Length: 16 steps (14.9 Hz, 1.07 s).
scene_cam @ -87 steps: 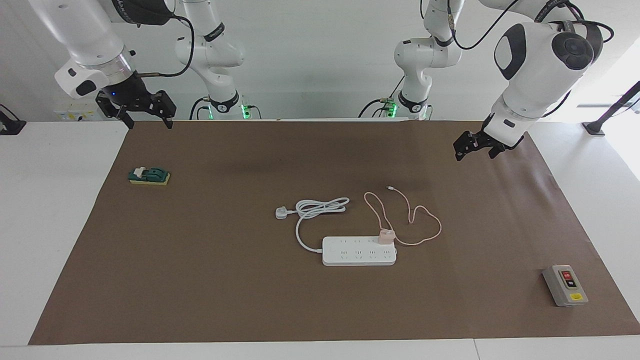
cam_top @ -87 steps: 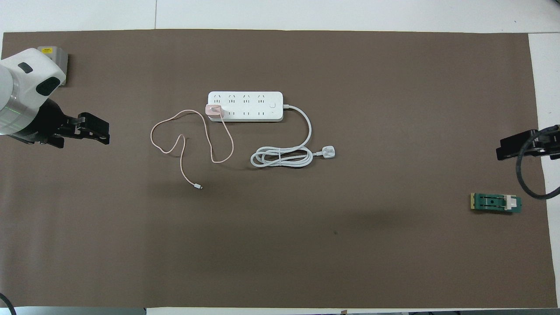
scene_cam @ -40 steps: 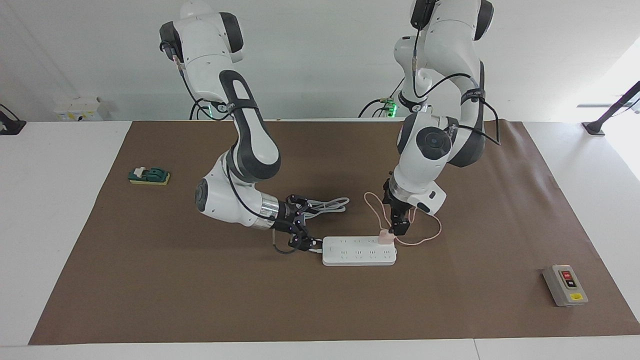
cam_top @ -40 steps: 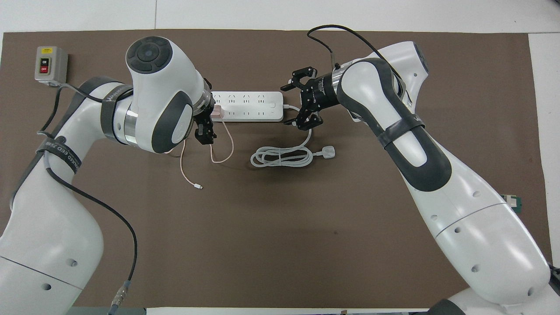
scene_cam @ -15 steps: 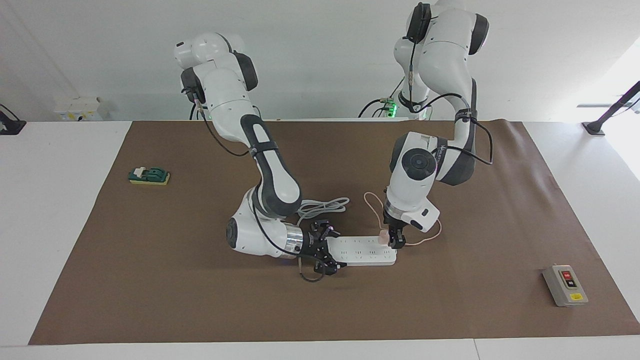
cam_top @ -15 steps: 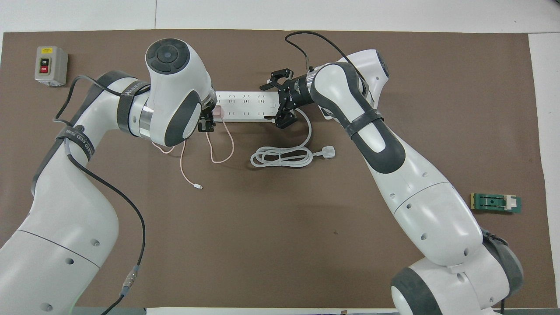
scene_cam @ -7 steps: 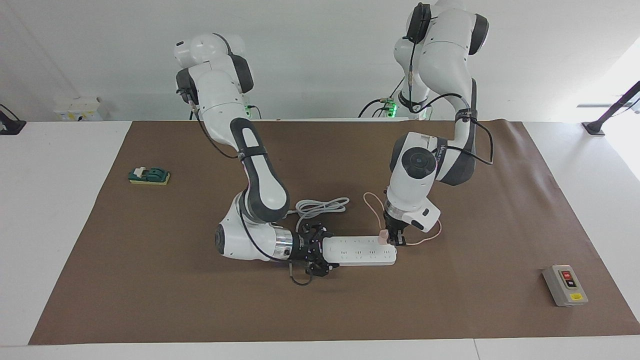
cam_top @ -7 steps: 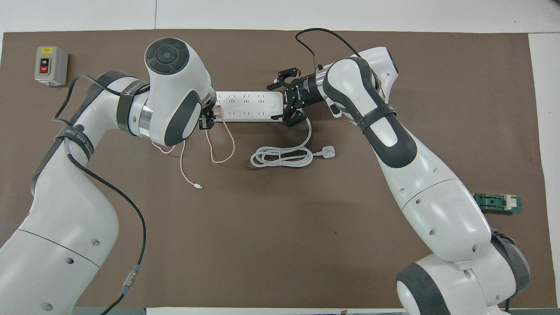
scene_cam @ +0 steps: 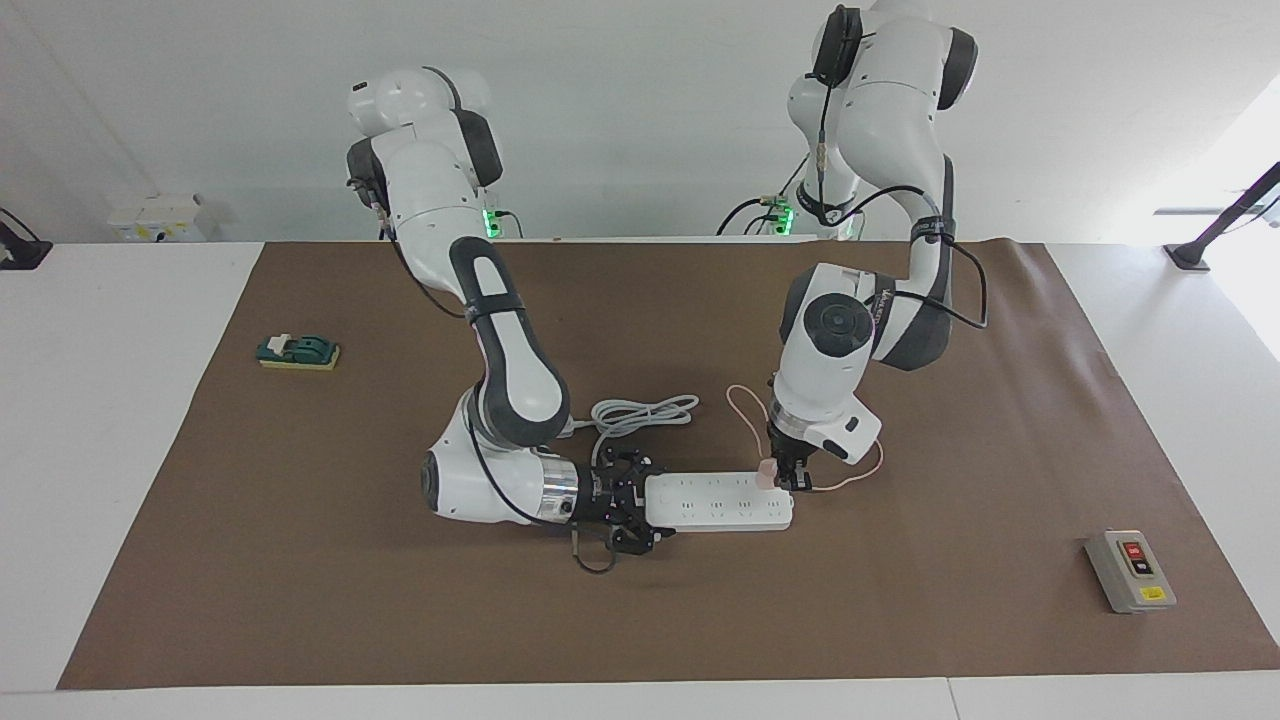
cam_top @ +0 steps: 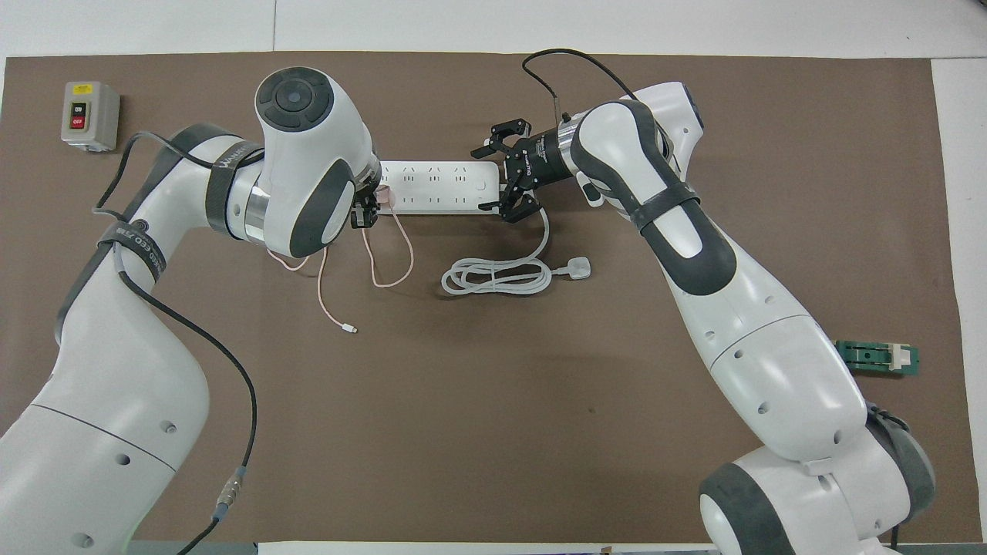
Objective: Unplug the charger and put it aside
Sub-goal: 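Pull the pink charger out of the strip with the left gripper, then carry the charger toward the robot and set it down with the left gripper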
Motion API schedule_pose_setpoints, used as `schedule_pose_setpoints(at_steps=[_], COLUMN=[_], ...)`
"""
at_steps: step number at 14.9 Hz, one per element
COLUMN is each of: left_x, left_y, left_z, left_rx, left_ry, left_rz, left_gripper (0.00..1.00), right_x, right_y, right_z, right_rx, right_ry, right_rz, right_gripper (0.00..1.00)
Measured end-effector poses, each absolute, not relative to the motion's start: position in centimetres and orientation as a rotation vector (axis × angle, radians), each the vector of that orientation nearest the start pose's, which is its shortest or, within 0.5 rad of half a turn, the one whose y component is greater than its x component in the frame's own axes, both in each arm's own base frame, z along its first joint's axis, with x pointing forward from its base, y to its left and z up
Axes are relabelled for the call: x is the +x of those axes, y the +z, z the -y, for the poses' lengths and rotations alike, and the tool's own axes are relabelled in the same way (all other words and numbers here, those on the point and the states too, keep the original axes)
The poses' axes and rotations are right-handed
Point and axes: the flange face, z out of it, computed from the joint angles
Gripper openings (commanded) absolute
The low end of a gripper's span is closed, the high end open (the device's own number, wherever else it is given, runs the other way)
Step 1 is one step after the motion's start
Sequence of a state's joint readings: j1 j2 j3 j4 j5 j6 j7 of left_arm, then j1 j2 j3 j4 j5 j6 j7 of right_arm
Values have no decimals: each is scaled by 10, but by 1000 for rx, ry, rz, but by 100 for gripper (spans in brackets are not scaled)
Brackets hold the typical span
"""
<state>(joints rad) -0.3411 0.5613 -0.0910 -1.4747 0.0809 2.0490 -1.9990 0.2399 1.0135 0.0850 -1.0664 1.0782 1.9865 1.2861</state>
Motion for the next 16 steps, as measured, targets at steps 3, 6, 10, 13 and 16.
schedule_pose_setpoints(at_steps=[3, 6, 10, 13, 16], left_x=[662, 660, 648, 631, 608], left_y=[404, 419, 401, 402, 403], left_z=[267, 251, 247, 221, 175], left_rx=[-2268, -2397, -2615, -2771, -2872], left_ry=[-80, -59, 41, 114, 196], left_rz=[2208, 1999, 1542, 1154, 805], left_gripper=[0, 0, 0, 0, 0], right_x=[732, 729, 727, 727, 726], right_y=[233, 229, 230, 230, 229], right_z=[-283, -296, -302, -302, -306], right_rx=[-1658, -1678, -1687, -1688, -1694], right_ry=[1000, 968, 961, 954, 945], right_rz=[-1584, -1563, -1552, -1547, -1538], right_gripper=[100, 100, 100, 100, 100])
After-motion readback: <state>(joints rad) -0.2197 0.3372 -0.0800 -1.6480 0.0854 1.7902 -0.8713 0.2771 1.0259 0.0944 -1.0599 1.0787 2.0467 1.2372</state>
